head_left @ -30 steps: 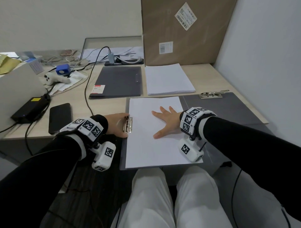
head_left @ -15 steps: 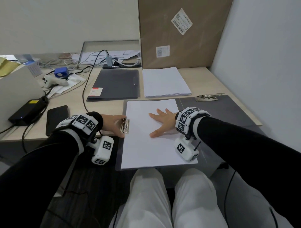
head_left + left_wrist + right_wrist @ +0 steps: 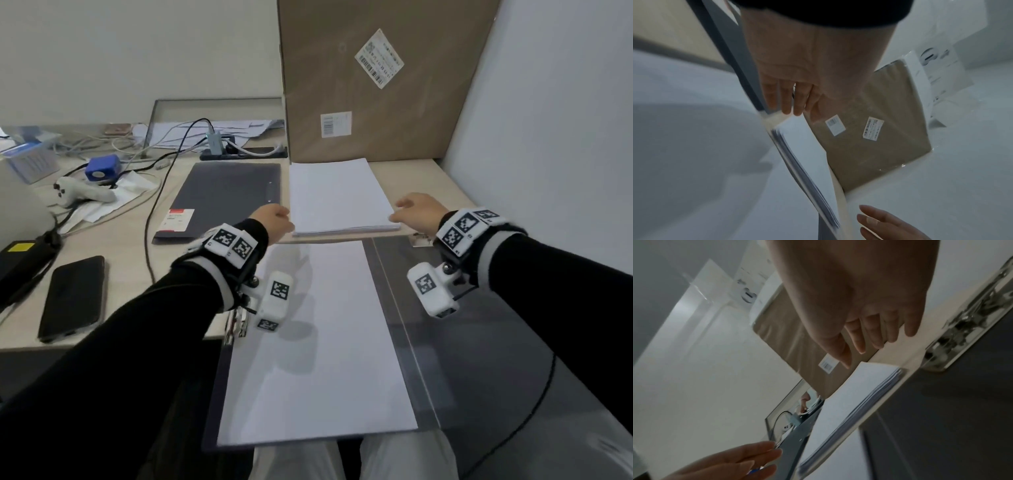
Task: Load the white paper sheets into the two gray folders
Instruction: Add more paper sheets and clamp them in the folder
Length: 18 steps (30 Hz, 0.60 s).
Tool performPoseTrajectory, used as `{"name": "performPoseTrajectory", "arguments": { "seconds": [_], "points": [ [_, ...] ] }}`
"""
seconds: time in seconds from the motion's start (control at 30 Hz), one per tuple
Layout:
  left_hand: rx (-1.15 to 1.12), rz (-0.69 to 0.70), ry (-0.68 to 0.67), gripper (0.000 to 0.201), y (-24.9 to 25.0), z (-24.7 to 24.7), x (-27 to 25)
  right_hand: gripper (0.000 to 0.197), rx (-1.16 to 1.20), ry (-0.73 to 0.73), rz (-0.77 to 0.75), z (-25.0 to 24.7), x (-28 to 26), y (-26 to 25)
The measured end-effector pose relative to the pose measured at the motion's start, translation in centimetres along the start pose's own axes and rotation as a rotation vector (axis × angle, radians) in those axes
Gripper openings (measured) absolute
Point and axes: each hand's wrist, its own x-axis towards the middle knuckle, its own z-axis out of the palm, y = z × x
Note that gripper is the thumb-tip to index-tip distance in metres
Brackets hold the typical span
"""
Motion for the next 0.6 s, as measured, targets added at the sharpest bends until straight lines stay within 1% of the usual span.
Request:
{"name": "performPoseTrajectory", "arguments": {
  "seconds": [0.2,0.37,0.5,0.6],
  "points": [
    [0.026,-0.098,0.012,0.062,2.0,3.1,5.0,0.064,0.063,-0.059,0.093,0.2,4.7,1.0],
    [0.066,-0.171,0.041,0.055,2.0,4.3,7.8,0.069,0.149,-0.124,0.109,1.9,7.1,1.2],
    [0.095,-0.16,0.03,0.053,2.0,4.8,8.5,0.073,0.247,-0.144,0.105,3.0,8.0,1.7],
    [0.165,-0.142,0.013,0.052,2.2,5.1,8.3,0.078,0.267,-0.17,0.104,3.2,8.3,1.9]
  ]
}}
